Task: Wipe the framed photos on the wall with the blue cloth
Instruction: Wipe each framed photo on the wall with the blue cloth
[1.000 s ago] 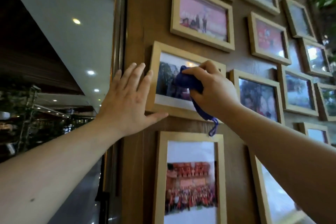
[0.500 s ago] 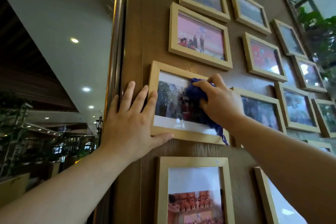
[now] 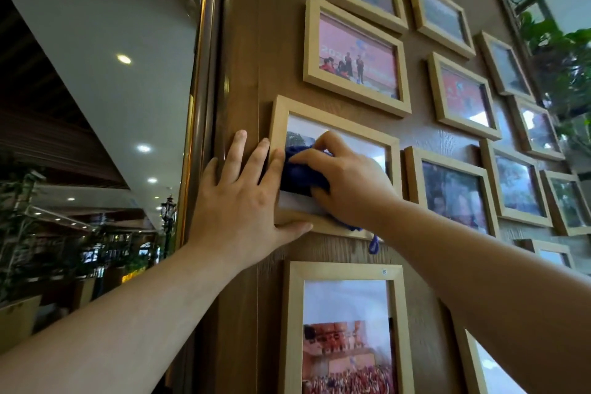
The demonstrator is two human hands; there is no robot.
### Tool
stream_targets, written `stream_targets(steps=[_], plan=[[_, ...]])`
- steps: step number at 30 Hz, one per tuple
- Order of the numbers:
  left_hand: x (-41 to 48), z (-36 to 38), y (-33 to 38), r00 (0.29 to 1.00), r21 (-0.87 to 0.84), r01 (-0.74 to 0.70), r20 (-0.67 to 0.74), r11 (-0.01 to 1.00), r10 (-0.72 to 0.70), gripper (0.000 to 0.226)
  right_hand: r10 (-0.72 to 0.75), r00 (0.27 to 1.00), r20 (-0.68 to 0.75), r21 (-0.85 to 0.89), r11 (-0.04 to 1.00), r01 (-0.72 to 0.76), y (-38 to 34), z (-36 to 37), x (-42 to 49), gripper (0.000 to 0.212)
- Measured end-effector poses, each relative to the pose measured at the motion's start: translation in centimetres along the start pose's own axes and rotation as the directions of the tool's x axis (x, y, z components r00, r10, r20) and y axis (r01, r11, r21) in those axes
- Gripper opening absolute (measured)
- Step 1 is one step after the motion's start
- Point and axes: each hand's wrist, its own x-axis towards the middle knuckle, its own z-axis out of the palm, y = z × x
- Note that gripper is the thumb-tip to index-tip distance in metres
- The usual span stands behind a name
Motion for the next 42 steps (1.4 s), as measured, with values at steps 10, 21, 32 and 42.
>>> stream_targets(steps=[10,21,32,42], plan=[[-0.1,0.2,0.1,1.0,0.002,0.011,0.005,1.0,-0.011,0.106,0.249,0.966,0.074,-0.201,0.952,-0.23,7.0,-0.2,-4.8,0.037],[0.0,0.1,0.1,1.0,0.022,-0.001,-0.005,1.0,0.001,0.106,-0.192,0.974,0.121,-0.064,0.978,0.2,0.0,-0.7,-2.5,0.042],[-0.2,-0.7,0.6,0.999,0.109,-0.029,0.037,0.994,0.026,0.106,0.042,0.956,0.29,-0.334,0.941,0.06,8.1,-1.9,-8.4,0.043],[1.7,-1.0,9.0,0.959,0.055,-0.278,-0.042,0.959,0.281,0.088,0.256,0.965,-0.061,-0.099,0.96,-0.261,17.3,-3.3,-11.5,0.041]])
